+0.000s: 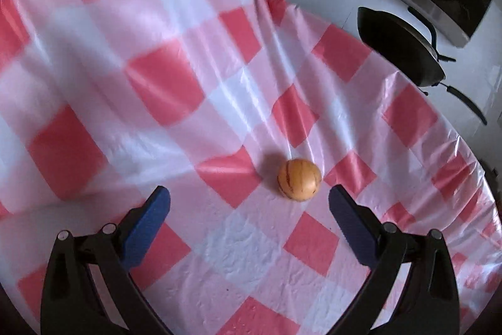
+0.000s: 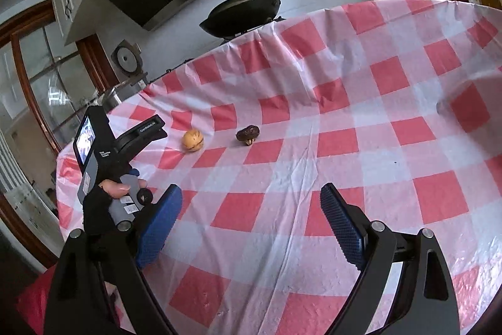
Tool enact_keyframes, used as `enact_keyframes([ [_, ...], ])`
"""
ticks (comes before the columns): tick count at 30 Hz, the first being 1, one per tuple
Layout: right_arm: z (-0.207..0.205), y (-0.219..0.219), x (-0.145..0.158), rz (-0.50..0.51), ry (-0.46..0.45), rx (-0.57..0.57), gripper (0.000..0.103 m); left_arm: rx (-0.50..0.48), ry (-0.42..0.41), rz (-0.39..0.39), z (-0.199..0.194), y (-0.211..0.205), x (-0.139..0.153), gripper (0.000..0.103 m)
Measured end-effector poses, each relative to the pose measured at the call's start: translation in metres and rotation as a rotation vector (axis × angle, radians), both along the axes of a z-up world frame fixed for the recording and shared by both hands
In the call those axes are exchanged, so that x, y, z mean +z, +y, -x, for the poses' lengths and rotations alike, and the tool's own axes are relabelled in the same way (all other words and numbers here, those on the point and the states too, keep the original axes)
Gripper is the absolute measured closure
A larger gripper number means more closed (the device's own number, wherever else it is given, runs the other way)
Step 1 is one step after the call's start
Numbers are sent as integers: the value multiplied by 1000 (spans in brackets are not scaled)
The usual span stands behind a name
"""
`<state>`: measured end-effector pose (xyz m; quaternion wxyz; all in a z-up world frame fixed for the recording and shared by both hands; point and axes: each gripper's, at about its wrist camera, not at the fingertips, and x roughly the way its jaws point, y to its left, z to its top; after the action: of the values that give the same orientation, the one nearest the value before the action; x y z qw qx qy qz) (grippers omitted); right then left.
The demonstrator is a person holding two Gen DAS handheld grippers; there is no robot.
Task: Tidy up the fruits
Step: 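Move both open tools back to the last fruits on the table, then grasp the last dark dried fruit with the right tool while the left tool grasps the yellow melon-pear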
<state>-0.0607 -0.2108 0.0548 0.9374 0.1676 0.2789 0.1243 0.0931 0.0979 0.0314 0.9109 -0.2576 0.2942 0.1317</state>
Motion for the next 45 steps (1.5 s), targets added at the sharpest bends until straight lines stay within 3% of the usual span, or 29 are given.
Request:
enact_keyframes([
  [7, -9, 5, -12, -33, 57, 6, 16, 14, -55, 60, 16, 21, -4, 2],
  [10, -30, 20, -11, 25, 75, 35, 16, 5, -36, 78, 14, 23, -8, 2],
  [15, -97, 58, -3, 159, 109, 58, 16, 0, -29, 60, 12, 20, -8, 2],
  [19, -164, 80, -6, 205, 194, 47, 16, 40, -13, 105, 16, 30, -11, 2],
  [23, -202, 98, -13, 278, 222, 49, 18, 59, -1, 129, 17, 36, -13, 2],
  [28, -229, 109, -26, 333, 272, 50, 29, 59, 10, 124, 16, 36, -14, 2],
  [35, -239, 116, -42, 392, 303, 63, 48, 57, 22, 136, 14, 37, -15, 2],
  [38, -236, 114, -43, 412, 299, 61, 62, 47, 26, 129, 13, 36, -15, 2],
  [41, -223, 109, -43, 391, 299, 60, 62, 38, 28, 122, 13, 34, -15, 2],
  [45, -198, 87, -37, 269, 272, 14, 62, 26, 32, 121, 10, 32, -15, 2],
])
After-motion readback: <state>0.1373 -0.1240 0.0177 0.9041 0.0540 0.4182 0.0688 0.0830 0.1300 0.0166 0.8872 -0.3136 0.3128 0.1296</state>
